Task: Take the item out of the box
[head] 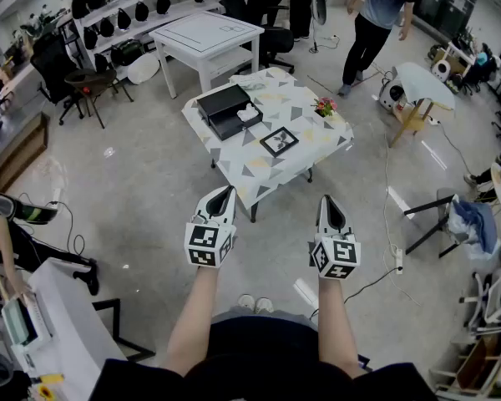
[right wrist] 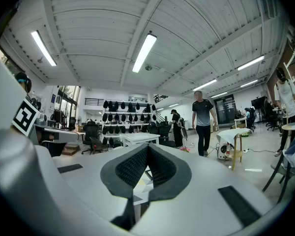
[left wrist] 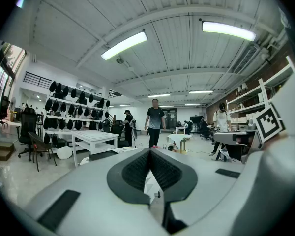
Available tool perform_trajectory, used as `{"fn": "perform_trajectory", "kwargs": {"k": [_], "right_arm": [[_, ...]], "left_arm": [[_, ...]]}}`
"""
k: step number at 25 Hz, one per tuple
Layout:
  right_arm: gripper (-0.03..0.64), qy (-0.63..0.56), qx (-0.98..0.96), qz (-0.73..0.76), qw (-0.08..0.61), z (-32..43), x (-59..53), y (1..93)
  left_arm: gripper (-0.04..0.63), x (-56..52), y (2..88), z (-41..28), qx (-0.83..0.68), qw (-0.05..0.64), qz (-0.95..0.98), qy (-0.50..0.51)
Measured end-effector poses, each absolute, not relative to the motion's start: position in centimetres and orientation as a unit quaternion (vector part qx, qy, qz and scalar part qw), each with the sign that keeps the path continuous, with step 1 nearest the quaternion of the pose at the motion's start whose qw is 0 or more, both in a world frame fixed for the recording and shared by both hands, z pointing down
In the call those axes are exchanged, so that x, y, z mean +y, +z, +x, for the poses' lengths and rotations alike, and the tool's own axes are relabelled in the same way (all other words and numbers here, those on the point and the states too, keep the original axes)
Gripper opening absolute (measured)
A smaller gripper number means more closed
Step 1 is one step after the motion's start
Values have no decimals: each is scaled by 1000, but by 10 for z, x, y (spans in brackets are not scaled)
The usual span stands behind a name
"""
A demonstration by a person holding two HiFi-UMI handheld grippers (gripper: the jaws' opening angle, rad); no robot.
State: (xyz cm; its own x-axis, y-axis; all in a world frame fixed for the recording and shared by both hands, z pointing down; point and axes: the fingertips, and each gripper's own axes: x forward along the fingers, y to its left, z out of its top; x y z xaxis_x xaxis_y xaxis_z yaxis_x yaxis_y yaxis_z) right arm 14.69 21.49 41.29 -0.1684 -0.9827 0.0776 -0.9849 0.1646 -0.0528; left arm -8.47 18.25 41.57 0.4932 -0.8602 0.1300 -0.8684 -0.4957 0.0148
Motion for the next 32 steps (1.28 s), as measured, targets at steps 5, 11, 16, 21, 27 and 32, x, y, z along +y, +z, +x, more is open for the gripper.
{"fn": "perform_trajectory", "kwargs": {"k": [5, 11, 16, 21, 27, 32], "right_arm": [[2, 45, -767, 639, 15, 144, 214, 412], [2, 47, -770, 636, 17, 142, 214, 413], [2, 48, -773, 632, 16, 138, 215, 413], [2, 50, -778, 627, 12, 136, 218, 415], [2, 55, -781, 622, 6, 135, 220, 415], [2, 55, -782, 621, 7, 135, 220, 416]], "left_arm": [[20, 180, 413, -83, -500, 39, 864, 52], [20, 180, 418, -81, -497, 44, 865, 55], [20, 181, 419, -78, -495, 47, 866, 57], [20, 184, 422, -76, -492, 48, 868, 59], [20, 187, 425, -73, -490, 51, 868, 62], [21, 188, 431, -72, -484, 60, 870, 67]]}}
